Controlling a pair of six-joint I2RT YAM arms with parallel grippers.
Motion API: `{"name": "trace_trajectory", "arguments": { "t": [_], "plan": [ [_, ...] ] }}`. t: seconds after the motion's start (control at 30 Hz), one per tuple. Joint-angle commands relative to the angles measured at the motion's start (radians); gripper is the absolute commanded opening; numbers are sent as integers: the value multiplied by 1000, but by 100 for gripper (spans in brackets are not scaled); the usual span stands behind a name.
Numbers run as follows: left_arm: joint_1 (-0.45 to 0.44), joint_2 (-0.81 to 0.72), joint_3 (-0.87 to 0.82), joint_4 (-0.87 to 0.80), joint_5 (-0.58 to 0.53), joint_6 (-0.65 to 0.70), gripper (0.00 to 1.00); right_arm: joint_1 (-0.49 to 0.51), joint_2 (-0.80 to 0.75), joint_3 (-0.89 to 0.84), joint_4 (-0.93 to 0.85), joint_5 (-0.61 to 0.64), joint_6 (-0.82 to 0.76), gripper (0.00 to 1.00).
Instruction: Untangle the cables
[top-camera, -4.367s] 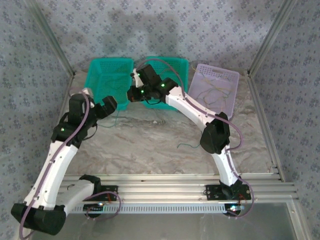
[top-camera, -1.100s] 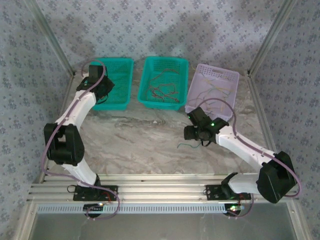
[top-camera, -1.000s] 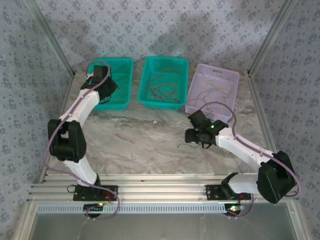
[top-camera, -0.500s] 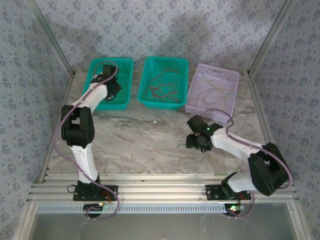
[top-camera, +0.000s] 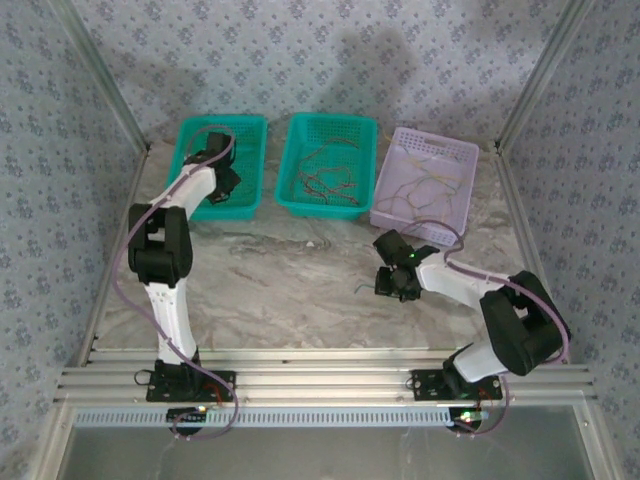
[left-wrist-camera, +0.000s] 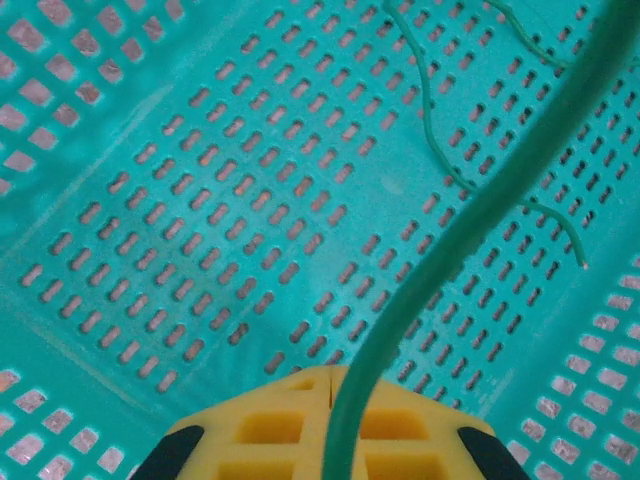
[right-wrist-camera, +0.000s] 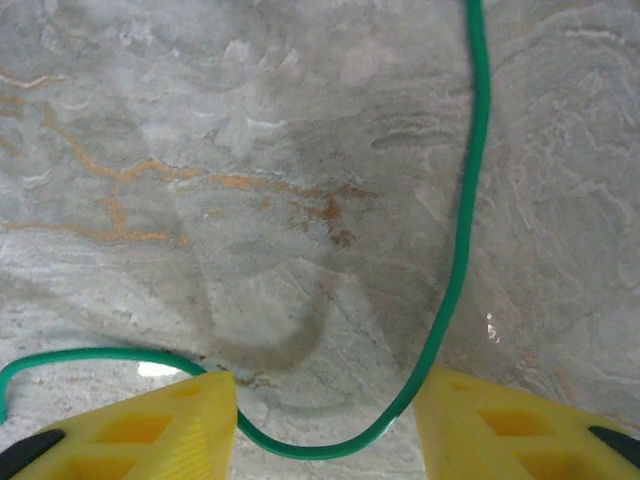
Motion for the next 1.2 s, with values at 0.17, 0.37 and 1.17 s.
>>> {"name": "trace_trajectory", "arguments": {
  "t": [0.17,0.37,1.17],
  "plan": [
    [19,-79,26,-4,4,-1,0,-19,24,-5,3,6,-1,44],
    [36,-139,19,-6,-28,6,0,-26,20,-2,2,6,-4,43],
    [65,-46,6,-22,2,21,58,-58,6,-25,60,14,-12,19]
  ]
}}
